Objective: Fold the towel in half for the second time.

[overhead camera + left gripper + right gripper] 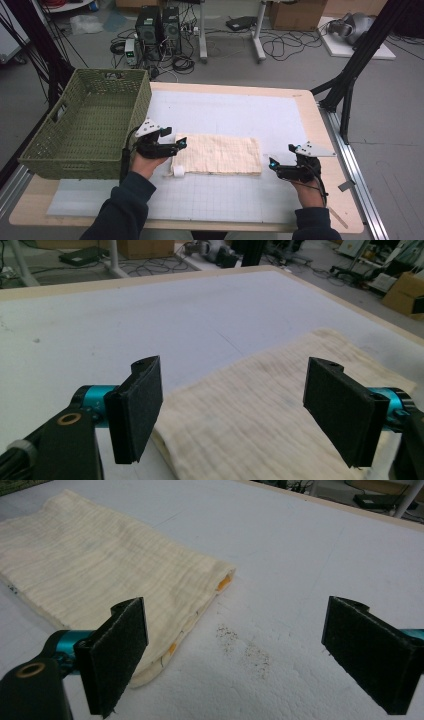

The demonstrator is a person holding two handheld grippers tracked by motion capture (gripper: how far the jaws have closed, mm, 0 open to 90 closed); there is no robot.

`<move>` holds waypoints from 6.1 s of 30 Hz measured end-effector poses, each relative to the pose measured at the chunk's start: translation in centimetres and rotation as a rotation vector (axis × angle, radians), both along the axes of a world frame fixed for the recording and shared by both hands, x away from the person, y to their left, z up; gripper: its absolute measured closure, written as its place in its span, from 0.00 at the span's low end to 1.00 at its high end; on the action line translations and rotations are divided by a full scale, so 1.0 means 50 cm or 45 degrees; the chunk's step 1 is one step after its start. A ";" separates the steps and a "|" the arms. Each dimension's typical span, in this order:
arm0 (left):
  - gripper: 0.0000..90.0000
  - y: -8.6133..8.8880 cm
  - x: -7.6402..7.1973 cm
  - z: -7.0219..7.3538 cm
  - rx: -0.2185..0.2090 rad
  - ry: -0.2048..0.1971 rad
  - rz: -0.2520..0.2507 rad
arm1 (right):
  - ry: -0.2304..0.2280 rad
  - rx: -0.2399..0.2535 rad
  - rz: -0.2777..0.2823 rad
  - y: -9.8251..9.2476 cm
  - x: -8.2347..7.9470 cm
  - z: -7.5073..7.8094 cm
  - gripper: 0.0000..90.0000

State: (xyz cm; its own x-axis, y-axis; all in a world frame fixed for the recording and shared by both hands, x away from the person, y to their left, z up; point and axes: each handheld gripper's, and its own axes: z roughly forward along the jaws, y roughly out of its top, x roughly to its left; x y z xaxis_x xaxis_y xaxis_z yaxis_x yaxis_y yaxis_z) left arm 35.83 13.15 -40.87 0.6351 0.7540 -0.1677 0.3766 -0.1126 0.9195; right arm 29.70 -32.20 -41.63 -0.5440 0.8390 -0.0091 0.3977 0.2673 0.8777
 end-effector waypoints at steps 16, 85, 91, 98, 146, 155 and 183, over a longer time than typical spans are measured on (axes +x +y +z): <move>0.53 -0.015 0.106 -0.082 0.257 0.201 0.065 | 0.025 -0.006 0.012 0.006 0.003 -0.005 0.12; 0.95 0.002 0.064 -0.035 0.185 0.031 -0.034 | 0.090 -0.284 0.181 0.126 0.206 -0.008 0.95; 0.95 -0.005 0.036 -0.013 0.201 -0.013 -0.067 | 0.021 -0.249 0.202 0.115 0.175 0.016 0.95; 0.95 0.002 0.008 -0.019 0.174 -0.028 -0.094 | -0.010 -0.209 0.222 0.101 0.129 -0.001 0.95; 0.70 -0.001 -0.075 -0.054 0.070 0.034 -0.070 | 0.028 -0.229 0.344 0.105 0.022 -0.040 0.94; 0.76 -0.021 -0.078 -0.080 0.207 0.139 -0.104 | 0.038 -0.109 0.350 0.090 0.013 -0.014 0.72; 0.88 -0.025 -0.086 -0.083 0.303 0.163 -0.120 | 0.183 -0.219 0.192 0.115 0.035 -0.056 0.70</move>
State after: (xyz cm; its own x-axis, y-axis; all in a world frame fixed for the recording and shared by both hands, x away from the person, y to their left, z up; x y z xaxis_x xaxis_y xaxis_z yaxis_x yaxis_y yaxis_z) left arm 31.54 11.88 -45.02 0.6896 0.7202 -0.0761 0.4652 -0.3599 0.8087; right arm 31.45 -26.46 -44.41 -0.6687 0.7413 -0.0579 0.4595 0.4732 0.7517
